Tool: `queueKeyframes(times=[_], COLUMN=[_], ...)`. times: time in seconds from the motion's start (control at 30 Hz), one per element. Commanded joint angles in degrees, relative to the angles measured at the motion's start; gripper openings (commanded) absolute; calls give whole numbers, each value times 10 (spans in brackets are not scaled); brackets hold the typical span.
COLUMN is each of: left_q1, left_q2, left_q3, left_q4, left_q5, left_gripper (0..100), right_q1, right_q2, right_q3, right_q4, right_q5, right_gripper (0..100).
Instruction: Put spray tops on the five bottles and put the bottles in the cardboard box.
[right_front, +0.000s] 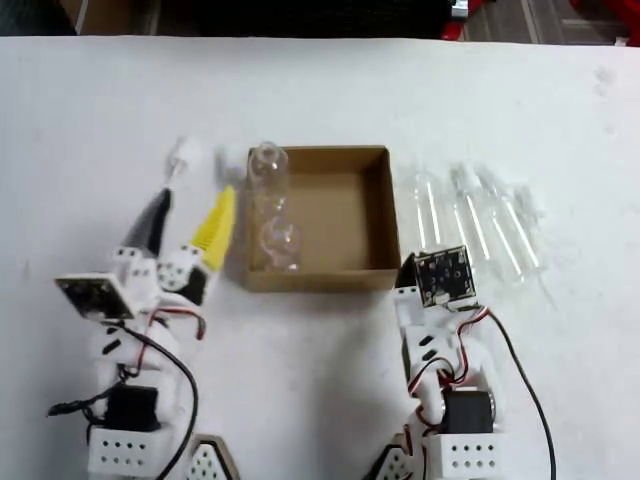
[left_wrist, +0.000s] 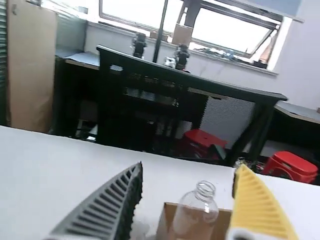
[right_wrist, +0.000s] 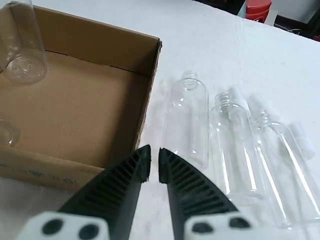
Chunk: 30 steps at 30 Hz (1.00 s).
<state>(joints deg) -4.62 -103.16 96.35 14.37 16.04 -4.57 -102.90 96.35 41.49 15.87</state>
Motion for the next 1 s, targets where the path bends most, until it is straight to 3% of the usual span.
queueKeyframes(times=[0.0, 0.5, 0.63, 0.77, 0.97], left_q1=[-41, -45, -87, -94, -97], left_q2=[-3, -3, 0, 1, 3], left_q3=[-4, -4, -62, -118, -155], left_q4=[-19, -15, 102, 178, 198], left_q5=[10, 4, -116, -96, -133], left_gripper=[272, 272, 271, 271, 271], right_q1=[0, 0, 0, 1, 0], right_q2=[-1, -1, -1, -1, -1], right_q3=[5, 5, 5, 5, 5], right_q4=[0, 0, 0, 0, 0], right_q5=[7, 7, 7, 7, 7], right_gripper=[22, 22, 22, 22, 22])
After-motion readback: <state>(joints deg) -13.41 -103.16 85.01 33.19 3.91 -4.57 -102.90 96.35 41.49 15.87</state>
